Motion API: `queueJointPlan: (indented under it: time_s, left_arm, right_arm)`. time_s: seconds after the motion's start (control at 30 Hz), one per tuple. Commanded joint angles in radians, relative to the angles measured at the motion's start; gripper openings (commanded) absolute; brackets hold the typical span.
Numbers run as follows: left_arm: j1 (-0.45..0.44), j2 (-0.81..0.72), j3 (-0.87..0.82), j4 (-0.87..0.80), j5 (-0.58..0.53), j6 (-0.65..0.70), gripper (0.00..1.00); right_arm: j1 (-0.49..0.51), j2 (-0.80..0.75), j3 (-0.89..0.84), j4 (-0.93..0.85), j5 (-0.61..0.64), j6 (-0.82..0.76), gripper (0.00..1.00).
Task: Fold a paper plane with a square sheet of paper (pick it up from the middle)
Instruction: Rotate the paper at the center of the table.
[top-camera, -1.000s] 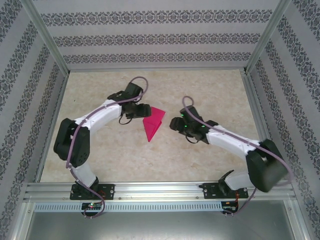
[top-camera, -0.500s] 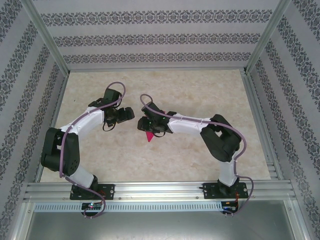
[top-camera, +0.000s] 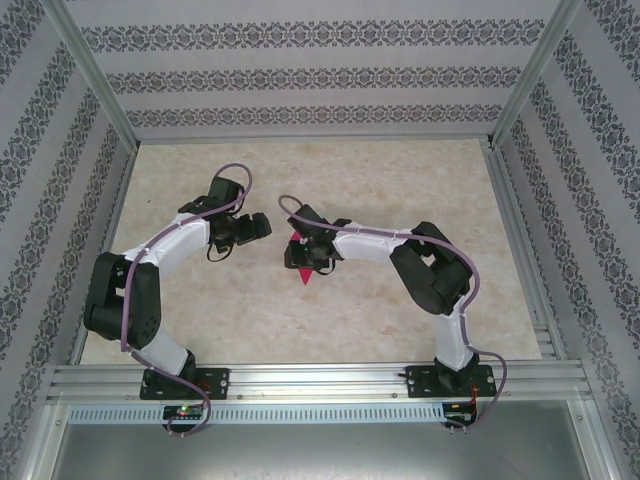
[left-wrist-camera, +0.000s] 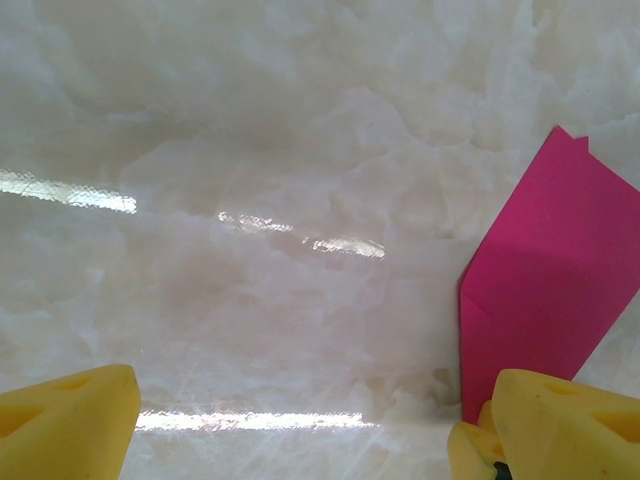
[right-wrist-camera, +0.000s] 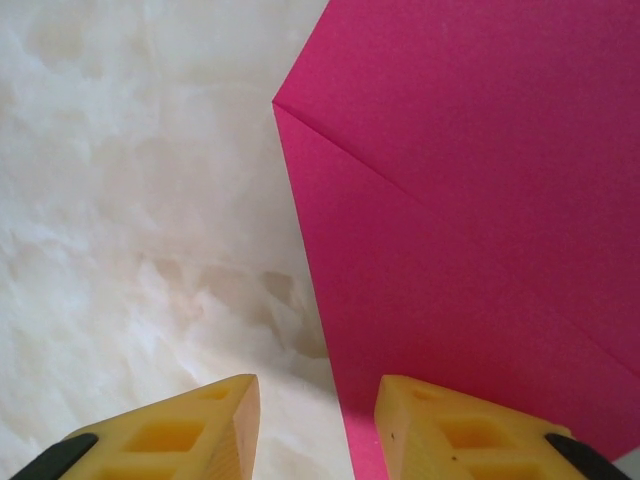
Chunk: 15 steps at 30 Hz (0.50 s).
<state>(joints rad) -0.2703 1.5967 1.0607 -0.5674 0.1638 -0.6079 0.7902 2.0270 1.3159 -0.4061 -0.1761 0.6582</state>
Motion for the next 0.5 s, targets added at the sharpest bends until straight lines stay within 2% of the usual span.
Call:
queueJointPlan:
  time_s: [0.0, 0.17, 0.3, 0.37, 0.47]
  left_arm:
    - [0.011, 0.001, 0.010, 0.036, 0.018, 0.000, 0.92]
    - [0.012, -0.010, -0.004, 0.052, 0.037, -0.003, 0.94]
    - [0.011, -0.012, -0.010, 0.072, 0.091, 0.009, 0.95]
    - [0.010, -0.011, -0.010, 0.075, 0.106, 0.013, 0.95]
    - [0.011, -0.012, -0.015, 0.084, 0.118, 0.014, 0.95]
  right_arm:
    - [-0.033, 0.001, -0.041, -0.191, -0.032, -0.273, 0.38]
    - [-0.101, -0.094, -0.110, -0.294, 0.016, -0.490, 0.36]
    - [-0.091, -0.213, -0.135, -0.323, 0.048, -0.563, 0.36]
    - [-0.086, -0.274, -0.155, -0.301, 0.103, -0.514, 0.40]
    - [-0.082, -0.341, -0.174, -0.245, 0.141, -0.333, 0.46]
